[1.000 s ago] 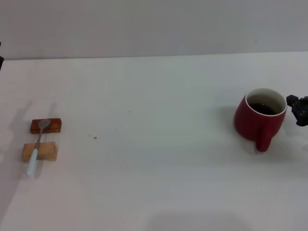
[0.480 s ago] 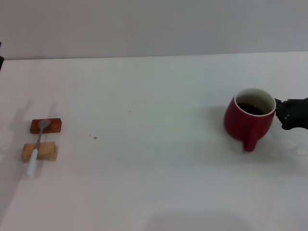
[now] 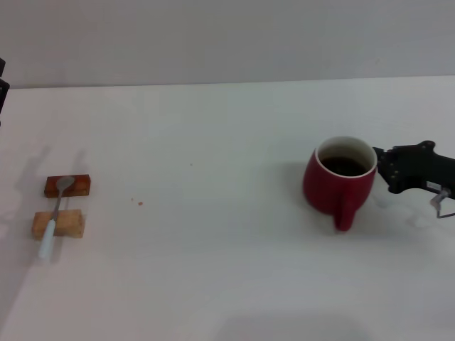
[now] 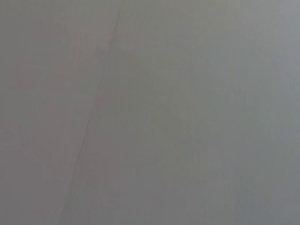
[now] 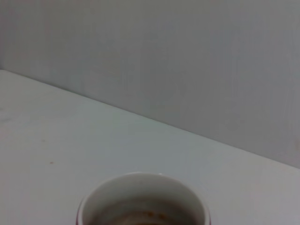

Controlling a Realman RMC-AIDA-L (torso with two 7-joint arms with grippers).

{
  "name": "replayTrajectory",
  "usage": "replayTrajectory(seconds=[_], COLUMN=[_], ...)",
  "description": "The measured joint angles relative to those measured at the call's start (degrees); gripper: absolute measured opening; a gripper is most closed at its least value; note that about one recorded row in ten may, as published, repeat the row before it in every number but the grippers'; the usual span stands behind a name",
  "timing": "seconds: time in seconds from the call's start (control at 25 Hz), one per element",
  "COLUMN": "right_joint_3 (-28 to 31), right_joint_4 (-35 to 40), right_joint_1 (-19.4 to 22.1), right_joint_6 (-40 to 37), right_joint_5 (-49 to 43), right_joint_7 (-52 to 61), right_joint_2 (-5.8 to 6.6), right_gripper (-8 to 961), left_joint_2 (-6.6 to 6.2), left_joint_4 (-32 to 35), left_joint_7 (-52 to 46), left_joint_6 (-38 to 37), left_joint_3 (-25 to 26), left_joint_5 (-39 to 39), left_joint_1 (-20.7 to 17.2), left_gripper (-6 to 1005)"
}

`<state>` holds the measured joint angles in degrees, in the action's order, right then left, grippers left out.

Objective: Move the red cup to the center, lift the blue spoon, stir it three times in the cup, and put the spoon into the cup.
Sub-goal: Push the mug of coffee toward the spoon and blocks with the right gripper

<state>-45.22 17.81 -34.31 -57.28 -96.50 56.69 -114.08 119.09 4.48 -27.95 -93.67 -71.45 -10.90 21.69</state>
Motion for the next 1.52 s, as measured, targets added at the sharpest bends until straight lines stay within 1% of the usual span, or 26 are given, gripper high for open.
replayTrajectory(seconds=[0.04, 0.08, 0.12, 0.16, 0.24, 0.36, 0.4, 0.44, 0.48, 0.88, 1.08, 1.28, 1.52], right_joint_3=[0.0, -0.6, -0.6, -1.0, -1.8, -1.8, -1.8, -1.8, -1.8, -2.5, -3.1, -3.3, -3.5], right_joint_4=[0.0, -0.1, -0.1, -0.1, -0.3, -0.4, -0.6, -0.6, -0.8, -0.6, -1.0, -1.1, -2.3], right_joint_1=[0.0, -0.5, -0.5, -0.8, -1.8, -2.0, -2.4, -2.4, -2.8, -3.6, -4.0, -4.4, -5.2], right_joint_6=[0.0, 0.2, 0.2, 0.3, 0.5, 0.6, 0.7, 0.7, 0.7, 0.8, 0.7, 0.2, 0.1], right_joint_5=[0.0, 0.0, 0.0, 0.0, 0.0, 0.0, 0.0, 0.0, 0.0, 0.0, 0.1, 0.1, 0.2], right_joint_7=[0.0, 0.0, 0.0, 0.0, 0.0, 0.0, -0.2, -0.2, -0.3, -0.5, -0.5, -0.5, -1.5], right_joint_2=[0.00, -0.42, -0.42, -0.72, -1.76, -2.03, -2.58, -2.58, -2.87, -4.07, -4.45, -4.78, -4.84], right_gripper=[-1, -1, -1, -1, -1, -1, -1, -1, -1, -2, -2, -2, -1], left_joint_2=[0.00, 0.00, 0.00, 0.00, 0.00, 0.00, 0.00, 0.00, 0.00, 0.00, 0.00, 0.00, 0.00], left_joint_4=[0.0, 0.0, 0.0, 0.0, 0.0, 0.0, 0.0, 0.0, 0.0, 0.0, 0.0, 0.0, 0.0], left_joint_7=[0.0, 0.0, 0.0, 0.0, 0.0, 0.0, 0.0, 0.0, 0.0, 0.0, 0.0, 0.0, -0.1], left_joint_6=[0.0, 0.2, 0.2, 0.2, 0.4, 0.4, 0.4, 0.4, 0.4, 0.4, 0.3, 0.2, 0.3], left_joint_3=[0.0, 0.0, 0.0, 0.0, 0.0, 0.0, 0.0, 0.0, 0.0, -0.4, -0.4, -0.4, -0.5], left_joint_5=[0.0, 0.0, 0.0, 0.0, 0.0, 0.0, 0.0, 0.0, 0.0, 0.0, 0.0, -0.3, -0.4], left_joint_1=[0.0, 0.1, 0.1, 0.1, 0.2, 0.2, 0.2, 0.2, 0.2, 0.2, 0.0, -0.2, -0.2], left_gripper=[681, 681, 681, 681, 681, 681, 681, 681, 680, 680, 681, 680, 681])
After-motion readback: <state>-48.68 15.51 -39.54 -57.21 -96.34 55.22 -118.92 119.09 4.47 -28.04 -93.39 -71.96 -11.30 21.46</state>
